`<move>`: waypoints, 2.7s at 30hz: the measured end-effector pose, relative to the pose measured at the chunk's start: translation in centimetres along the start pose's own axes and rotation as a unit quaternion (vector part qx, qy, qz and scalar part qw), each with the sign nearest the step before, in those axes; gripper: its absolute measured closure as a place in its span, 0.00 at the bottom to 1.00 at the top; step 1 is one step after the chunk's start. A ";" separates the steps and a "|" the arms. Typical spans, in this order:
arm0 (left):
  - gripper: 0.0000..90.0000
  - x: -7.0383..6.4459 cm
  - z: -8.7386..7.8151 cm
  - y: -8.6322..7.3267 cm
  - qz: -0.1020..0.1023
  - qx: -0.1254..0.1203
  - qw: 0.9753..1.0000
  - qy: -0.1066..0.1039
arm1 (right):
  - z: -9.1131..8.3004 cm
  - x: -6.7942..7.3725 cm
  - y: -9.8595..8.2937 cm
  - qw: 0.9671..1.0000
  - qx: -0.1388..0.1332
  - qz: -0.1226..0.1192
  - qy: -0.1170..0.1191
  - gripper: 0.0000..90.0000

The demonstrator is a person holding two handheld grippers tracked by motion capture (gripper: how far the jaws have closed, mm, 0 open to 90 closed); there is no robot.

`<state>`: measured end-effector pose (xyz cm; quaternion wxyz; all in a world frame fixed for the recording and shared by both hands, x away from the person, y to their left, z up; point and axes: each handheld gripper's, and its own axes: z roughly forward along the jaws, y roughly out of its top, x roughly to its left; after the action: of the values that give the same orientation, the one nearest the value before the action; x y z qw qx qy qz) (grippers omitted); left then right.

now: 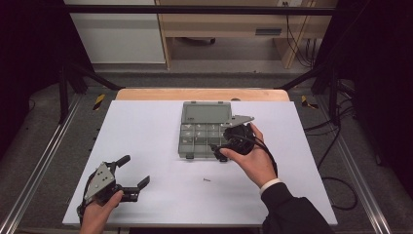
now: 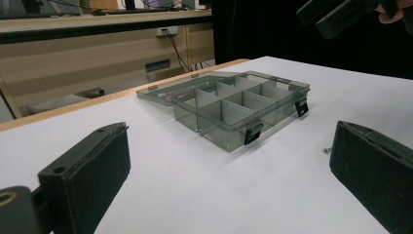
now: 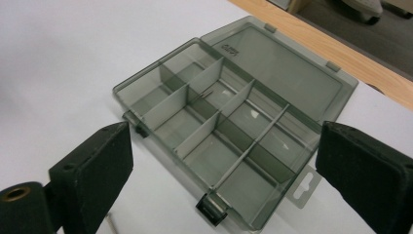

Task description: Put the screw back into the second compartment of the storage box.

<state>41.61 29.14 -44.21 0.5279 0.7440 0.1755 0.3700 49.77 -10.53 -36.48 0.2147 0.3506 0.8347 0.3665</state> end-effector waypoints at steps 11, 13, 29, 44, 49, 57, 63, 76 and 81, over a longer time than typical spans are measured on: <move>0.01 0.0 0.0 0.1 0.000 -0.004 1.000 -0.004 | -0.3 2.1 -0.2 0.997 0.028 -0.042 0.050 0.15; 0.01 0.0 0.0 0.1 0.000 -0.004 1.000 -0.003 | -0.2 2.6 -0.3 0.996 0.041 -0.050 0.058 0.11; 0.01 -0.1 0.0 0.1 0.004 -0.002 1.000 -0.004 | 1.3 4.6 -3.2 0.984 0.124 -0.095 0.084 0.12; 0.01 -0.1 0.1 0.2 0.005 -0.002 1.000 -0.008 | 2.7 5.6 -4.3 0.975 0.167 -0.094 0.113 0.10; 0.01 -0.2 0.2 0.1 0.005 -0.001 1.000 -0.008 | 3.2 5.6 -4.6 0.973 0.178 -0.090 0.119 0.17; 0.01 -0.1 0.2 0.2 0.007 -0.003 1.000 -0.010 | 4.4 5.4 -4.9 0.974 0.181 -0.083 0.112 0.35; 0.01 -0.2 0.2 0.2 0.008 -0.003 1.000 -0.010 | 5.6 5.5 -5.0 0.975 0.176 -0.073 0.115 0.51; 0.01 -0.2 0.3 0.2 0.009 0.001 1.000 -0.013 | 6.6 6.3 -5.3 0.970 0.184 -0.076 0.136 0.84; 0.01 -0.2 0.2 0.2 0.010 0.002 1.000 -0.011 | 6.7 6.4 -5.5 0.970 0.186 -0.070 0.138 0.91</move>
<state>41.61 28.74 -44.12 0.5244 0.7509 0.1636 0.3666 47.28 -5.40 -45.58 0.0539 0.2709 0.9323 0.2335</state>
